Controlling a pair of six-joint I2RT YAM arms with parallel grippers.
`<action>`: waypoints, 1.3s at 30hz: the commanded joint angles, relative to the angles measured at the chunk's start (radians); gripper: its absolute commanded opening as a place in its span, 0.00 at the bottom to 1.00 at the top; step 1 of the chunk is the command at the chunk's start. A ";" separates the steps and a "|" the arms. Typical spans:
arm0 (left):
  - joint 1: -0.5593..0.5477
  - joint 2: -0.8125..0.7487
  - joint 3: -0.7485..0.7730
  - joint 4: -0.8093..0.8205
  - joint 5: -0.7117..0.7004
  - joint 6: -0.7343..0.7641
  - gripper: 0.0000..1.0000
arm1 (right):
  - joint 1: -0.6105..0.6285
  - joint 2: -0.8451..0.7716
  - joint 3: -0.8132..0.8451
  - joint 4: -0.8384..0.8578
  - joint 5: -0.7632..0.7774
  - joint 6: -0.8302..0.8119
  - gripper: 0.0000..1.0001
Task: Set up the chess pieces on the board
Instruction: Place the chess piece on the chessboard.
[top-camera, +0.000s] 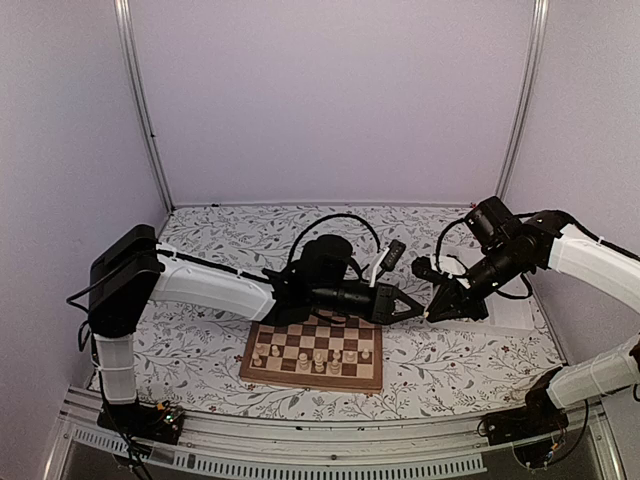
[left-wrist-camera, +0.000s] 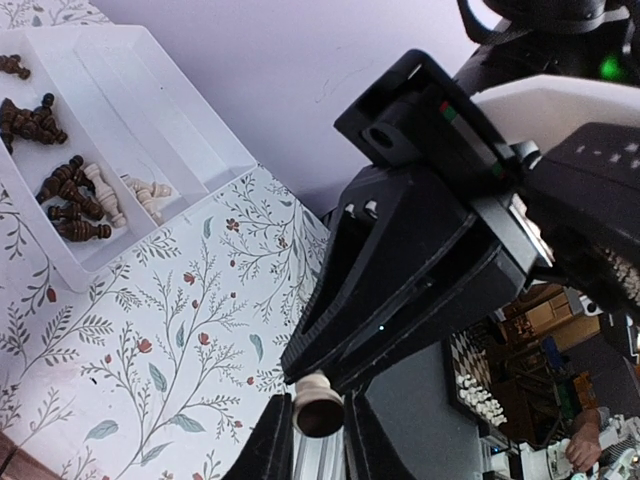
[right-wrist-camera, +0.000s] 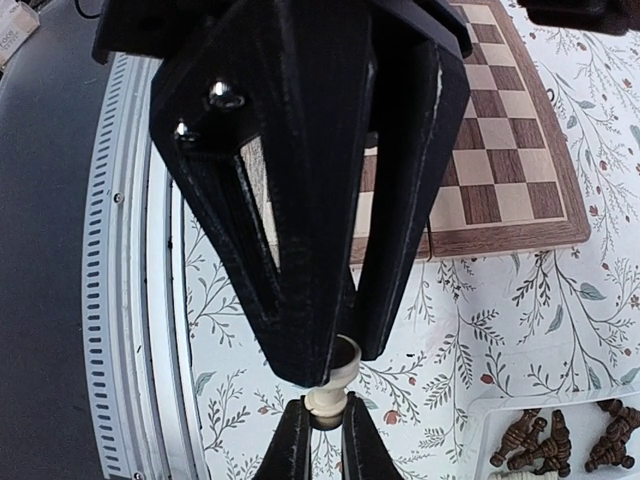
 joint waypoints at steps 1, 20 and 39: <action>0.012 0.018 0.011 0.024 0.024 0.000 0.14 | 0.009 -0.004 0.043 0.000 0.007 0.013 0.08; 0.017 0.007 0.030 -0.019 0.013 0.006 0.13 | 0.011 0.023 0.076 -0.026 0.014 0.009 0.10; 0.065 -0.056 -0.091 0.536 -0.246 -0.164 0.10 | -0.422 0.096 0.112 0.598 -0.754 0.756 0.50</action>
